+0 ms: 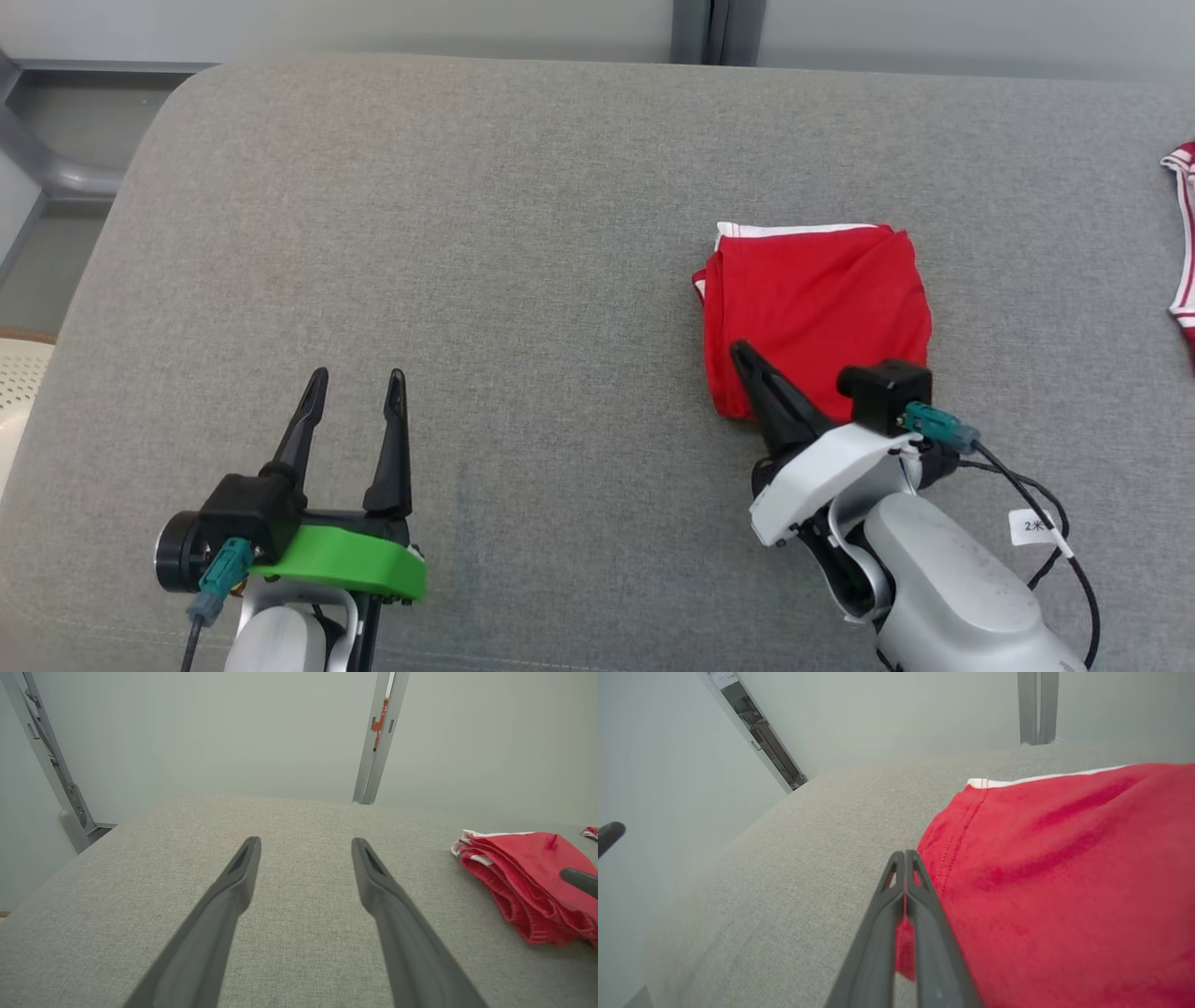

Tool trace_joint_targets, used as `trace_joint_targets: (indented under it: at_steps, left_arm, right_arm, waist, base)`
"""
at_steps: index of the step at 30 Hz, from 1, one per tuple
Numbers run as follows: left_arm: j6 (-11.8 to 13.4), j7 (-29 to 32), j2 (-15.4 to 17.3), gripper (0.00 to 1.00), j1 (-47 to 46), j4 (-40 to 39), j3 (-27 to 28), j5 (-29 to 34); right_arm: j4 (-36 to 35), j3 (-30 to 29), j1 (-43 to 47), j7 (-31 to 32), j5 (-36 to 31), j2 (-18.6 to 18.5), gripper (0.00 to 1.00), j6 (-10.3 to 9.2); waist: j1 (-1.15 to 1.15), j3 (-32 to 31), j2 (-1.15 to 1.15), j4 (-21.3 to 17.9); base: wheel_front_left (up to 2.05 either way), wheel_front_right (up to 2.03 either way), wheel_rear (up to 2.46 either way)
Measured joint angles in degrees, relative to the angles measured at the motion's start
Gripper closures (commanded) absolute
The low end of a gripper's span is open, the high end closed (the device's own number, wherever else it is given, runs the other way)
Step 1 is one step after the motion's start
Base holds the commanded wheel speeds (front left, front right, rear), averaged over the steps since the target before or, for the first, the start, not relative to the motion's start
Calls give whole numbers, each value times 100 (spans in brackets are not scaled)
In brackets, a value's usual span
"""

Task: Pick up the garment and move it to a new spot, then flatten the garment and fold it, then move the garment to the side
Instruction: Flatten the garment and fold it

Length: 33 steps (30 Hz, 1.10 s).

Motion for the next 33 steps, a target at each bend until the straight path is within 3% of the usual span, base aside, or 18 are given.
trace_joint_targets:
  at_steps: [5,7,8,9,19,33]
  left_arm:
    - [3,-1,0,0,63,-7,126,71]
    - [1,-1,0,0,80,-10,142,103]
    - [0,0,0,0,83,-10,151,104]
    - [-1,0,0,0,84,-12,155,104]
    - [-9,0,-1,0,108,2,308,212]
    - [12,0,20,0,459,-53,797,416]
  right_arm:
    - [-657,-450,221,-1,-226,-203,100,-1]
    - [-932,-709,344,-1,-348,-303,62,0]
    - [-1049,-851,405,-2,-411,-355,17,0]
    - [-1135,-956,462,-3,-466,-393,0,-1]
    - [-1773,-1712,1274,-5,-713,-686,0,-1]
    - [-2246,-2418,2122,-5,-1029,-452,0,-1]
  waist:
    - [0,-103,0,-192]
    - [0,-143,0,-297]
    - [0,-163,0,-352]
    - [0,-178,0,-395]
    - [0,-335,0,-818]
    - [0,-610,0,-1007]
  base:
    - [0,0,0]
    - [0,0,0]
    - [0,0,0]
    - [0,0,0]
    - [0,0,0]
    - [0,0,0]
